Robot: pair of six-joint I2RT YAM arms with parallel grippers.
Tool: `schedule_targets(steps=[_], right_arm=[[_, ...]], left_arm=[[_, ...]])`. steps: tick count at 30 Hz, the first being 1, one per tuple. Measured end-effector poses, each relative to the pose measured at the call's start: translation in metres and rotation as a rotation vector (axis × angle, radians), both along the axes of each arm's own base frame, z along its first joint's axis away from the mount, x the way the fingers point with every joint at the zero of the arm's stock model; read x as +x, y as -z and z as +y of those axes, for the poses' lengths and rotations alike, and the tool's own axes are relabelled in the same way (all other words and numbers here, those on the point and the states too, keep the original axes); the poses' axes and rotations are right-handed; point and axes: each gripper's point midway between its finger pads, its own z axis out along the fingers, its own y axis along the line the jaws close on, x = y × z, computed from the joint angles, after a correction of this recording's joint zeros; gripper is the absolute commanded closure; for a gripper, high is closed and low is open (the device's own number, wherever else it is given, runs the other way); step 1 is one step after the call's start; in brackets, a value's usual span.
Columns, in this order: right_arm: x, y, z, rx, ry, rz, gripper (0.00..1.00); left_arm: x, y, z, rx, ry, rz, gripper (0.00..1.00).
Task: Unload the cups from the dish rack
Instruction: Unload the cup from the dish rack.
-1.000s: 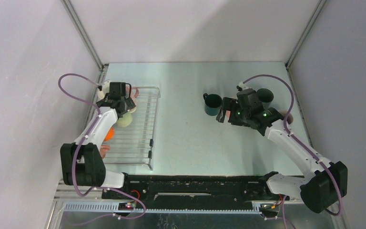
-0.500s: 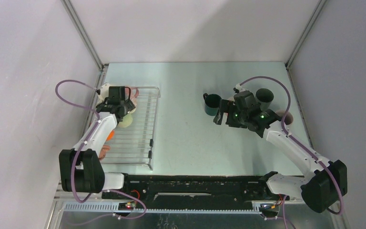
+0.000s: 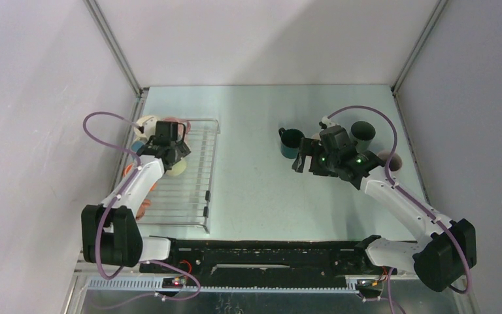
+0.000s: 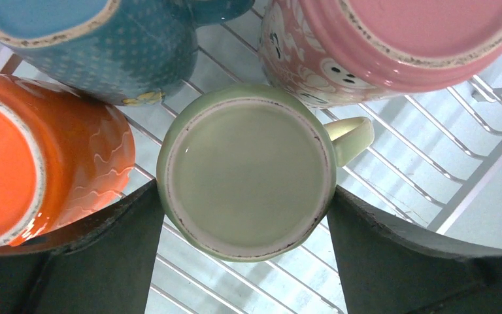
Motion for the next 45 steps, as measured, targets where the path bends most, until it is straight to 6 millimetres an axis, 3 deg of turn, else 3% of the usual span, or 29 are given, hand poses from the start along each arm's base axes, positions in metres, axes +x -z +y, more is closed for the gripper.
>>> schedule_targets(steps=[9, 20, 23, 27, 30, 45], right_arm=[[0.001, -0.001, 0.001, 0.004, 0.000, -0.006, 0.01], [0.000, -0.001, 0.003, 0.005, -0.007, -0.008, 0.01], [0.000, -0.001, 0.003, 0.004, -0.007, -0.008, 0.01], [0.000, -0.001, 0.004, 0.005, -0.011, -0.008, 0.01], [-0.001, -0.001, 0.005, 0.005, -0.014, -0.008, 0.01], [0.000, -0.002, 0.007, 0.009, -0.018, -0.014, 0.00]], left_arm=[[-0.004, -0.001, -0.021, -0.017, 0.051, 0.005, 0.41], [-0.011, -0.001, -0.049, -0.034, 0.127, 0.017, 0.44], [-0.012, 0.000, -0.053, -0.038, 0.134, 0.015, 0.36], [-0.013, 0.000, -0.056, -0.037, 0.143, 0.015, 0.13], [-0.013, 0.000, -0.057, -0.035, 0.149, 0.015, 0.01], [-0.023, 0.022, -0.050, 0.075, 0.255, 0.159, 0.00]])
